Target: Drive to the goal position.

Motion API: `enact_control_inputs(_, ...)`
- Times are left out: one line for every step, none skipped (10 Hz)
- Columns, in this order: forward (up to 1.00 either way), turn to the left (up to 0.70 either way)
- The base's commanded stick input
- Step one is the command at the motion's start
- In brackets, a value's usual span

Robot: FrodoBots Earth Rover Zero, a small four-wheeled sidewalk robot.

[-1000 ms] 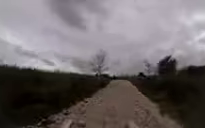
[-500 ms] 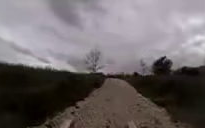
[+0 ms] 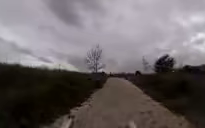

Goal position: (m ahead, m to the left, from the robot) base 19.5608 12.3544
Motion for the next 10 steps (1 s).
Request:
enact_control_inputs(0.7,0.0)
enact_control_inputs(0.7,0.0)
enact_control_inputs(0.7,-0.35)
enact_control_inputs(0.7,-0.09)
enact_control_inputs(0.7,0.0)
enact_control_inputs(0.7,0.0)
enact_control_inputs(0.7,0.0)
enact_control_inputs(0.7,0.0)
enact_control_inputs(0.7,0.0)
enact_control_inputs(0.7,0.0)
